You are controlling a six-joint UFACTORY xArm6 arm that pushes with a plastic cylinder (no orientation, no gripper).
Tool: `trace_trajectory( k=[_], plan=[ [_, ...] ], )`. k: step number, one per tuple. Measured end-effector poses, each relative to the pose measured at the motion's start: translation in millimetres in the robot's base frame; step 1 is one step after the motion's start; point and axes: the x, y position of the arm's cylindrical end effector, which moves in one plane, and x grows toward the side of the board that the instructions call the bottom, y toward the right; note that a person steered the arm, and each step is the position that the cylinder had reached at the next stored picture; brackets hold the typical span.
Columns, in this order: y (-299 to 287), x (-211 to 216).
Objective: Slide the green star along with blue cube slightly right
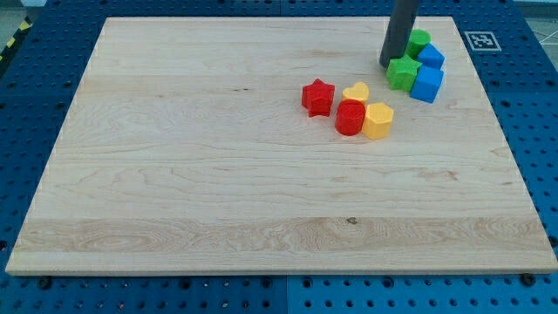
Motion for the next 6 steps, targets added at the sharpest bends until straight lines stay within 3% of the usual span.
trace_trajectory(
  k=[4,6],
  plan=[
    [-35.8,19.3],
    [32.5,32.9]
  ],
)
